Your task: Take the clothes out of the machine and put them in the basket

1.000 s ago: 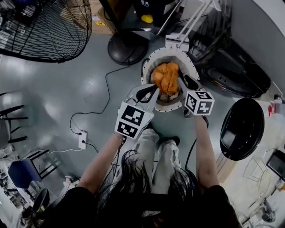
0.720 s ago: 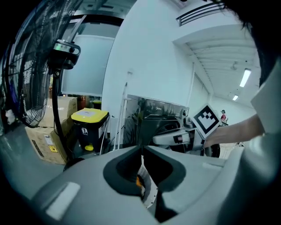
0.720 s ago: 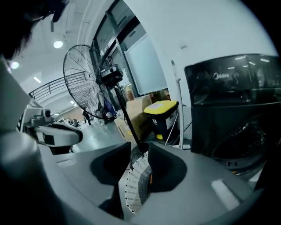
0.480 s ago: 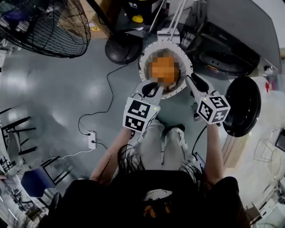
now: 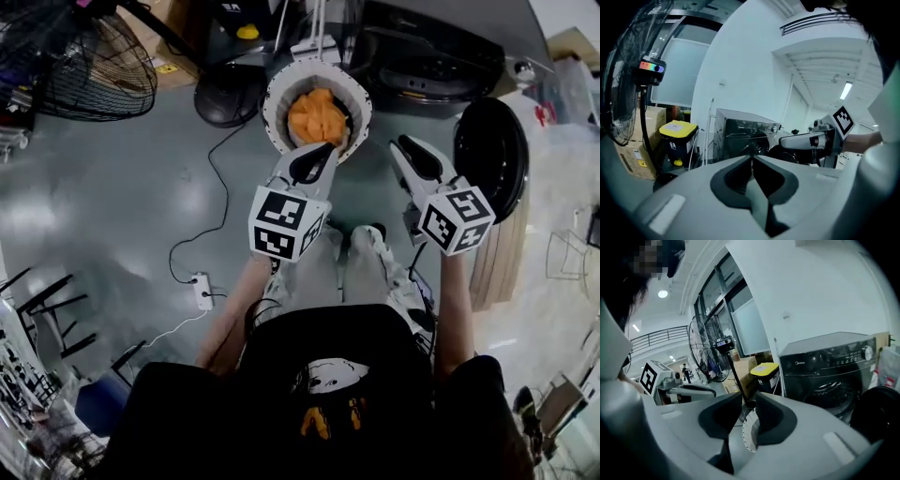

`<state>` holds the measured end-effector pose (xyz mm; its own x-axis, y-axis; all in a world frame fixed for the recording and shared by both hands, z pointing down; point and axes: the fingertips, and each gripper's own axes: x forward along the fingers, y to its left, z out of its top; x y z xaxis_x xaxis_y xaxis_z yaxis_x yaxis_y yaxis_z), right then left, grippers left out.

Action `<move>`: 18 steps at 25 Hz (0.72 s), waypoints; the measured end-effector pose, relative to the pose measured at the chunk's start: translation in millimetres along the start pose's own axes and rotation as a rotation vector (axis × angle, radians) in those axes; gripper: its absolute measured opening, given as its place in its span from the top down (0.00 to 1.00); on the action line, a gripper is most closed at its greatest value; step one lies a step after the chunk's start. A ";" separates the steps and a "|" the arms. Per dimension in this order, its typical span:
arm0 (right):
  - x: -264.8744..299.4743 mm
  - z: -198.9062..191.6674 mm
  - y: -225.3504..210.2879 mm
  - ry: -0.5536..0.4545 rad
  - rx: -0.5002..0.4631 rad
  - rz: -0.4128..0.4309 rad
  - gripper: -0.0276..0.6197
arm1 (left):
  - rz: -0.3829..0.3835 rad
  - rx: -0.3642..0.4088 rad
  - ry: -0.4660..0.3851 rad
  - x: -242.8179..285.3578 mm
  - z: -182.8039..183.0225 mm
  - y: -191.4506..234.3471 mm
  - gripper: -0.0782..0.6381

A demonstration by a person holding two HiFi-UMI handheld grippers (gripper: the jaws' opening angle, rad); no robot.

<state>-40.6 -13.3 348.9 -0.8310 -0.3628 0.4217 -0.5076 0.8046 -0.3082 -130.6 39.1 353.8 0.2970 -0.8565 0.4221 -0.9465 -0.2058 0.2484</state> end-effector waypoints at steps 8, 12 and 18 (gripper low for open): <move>-70.4 -5.6 5.1 -0.028 0.034 -0.069 0.81 | -0.083 0.004 0.022 -7.0 -0.3 -54.7 0.87; -93.7 -6.3 6.3 -0.041 0.047 -0.079 0.81 | -0.085 0.004 0.026 -10.4 0.1 -70.5 0.87; -119.5 -7.3 11.6 -0.068 0.071 -0.046 0.82 | -0.044 -0.009 0.026 -12.3 -0.3 -85.3 0.87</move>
<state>54.5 42.8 301.3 -0.8185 -0.4321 0.3786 -0.5588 0.7516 -0.3505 -53.5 67.3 327.6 0.3413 -0.8343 0.4330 -0.9314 -0.2383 0.2750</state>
